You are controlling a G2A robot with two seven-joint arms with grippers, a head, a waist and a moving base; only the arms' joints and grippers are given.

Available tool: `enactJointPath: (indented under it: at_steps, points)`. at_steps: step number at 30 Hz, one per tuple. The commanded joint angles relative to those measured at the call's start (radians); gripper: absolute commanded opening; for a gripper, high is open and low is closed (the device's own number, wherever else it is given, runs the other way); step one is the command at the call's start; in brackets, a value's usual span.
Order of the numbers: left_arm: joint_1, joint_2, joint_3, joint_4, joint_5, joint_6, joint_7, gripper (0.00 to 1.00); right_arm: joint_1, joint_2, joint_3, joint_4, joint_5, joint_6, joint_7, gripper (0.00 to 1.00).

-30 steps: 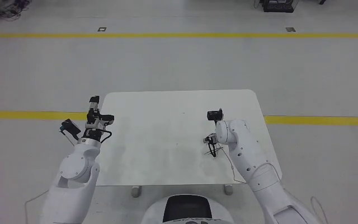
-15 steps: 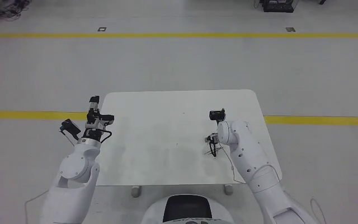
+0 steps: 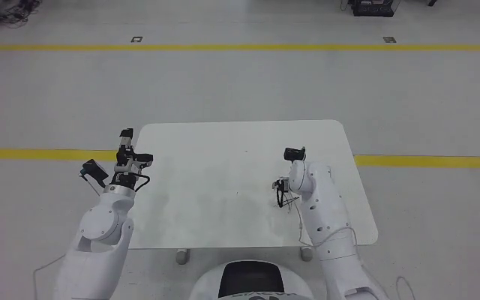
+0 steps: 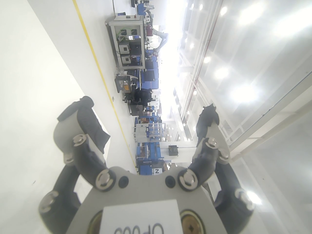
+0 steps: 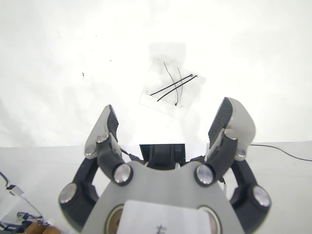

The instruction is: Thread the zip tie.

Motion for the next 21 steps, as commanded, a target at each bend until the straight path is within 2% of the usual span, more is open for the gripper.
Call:
enactJointPath:
  at_steps: [1, 11, 15, 21]
  points:
    - [0.0, 0.0, 0.0, 0.0, 0.0, 0.0, 0.0, 1.0, 0.008, -0.012, 0.014, 0.017, 0.001, 0.0, 0.0, 1.0]
    - [0.0, 0.0, 0.0, 0.0, 0.0, 0.0, 0.0, 1.0, 0.039, -0.049, 0.072, 0.131, 0.001, 0.0, -0.062, 1.0]
    - [0.0, 0.0, 0.0, 0.0, 0.0, 0.0, 0.0, 1.0, 0.03, -0.065, 0.107, 0.121, 0.001, 0.0, -0.081, 1.0]
    - [0.0, 0.0, 0.0, 0.0, 0.0, 0.0, 0.0, 1.0, 0.026, -0.067, 0.109, 0.112, 0.001, 0.0, -0.086, 1.0]
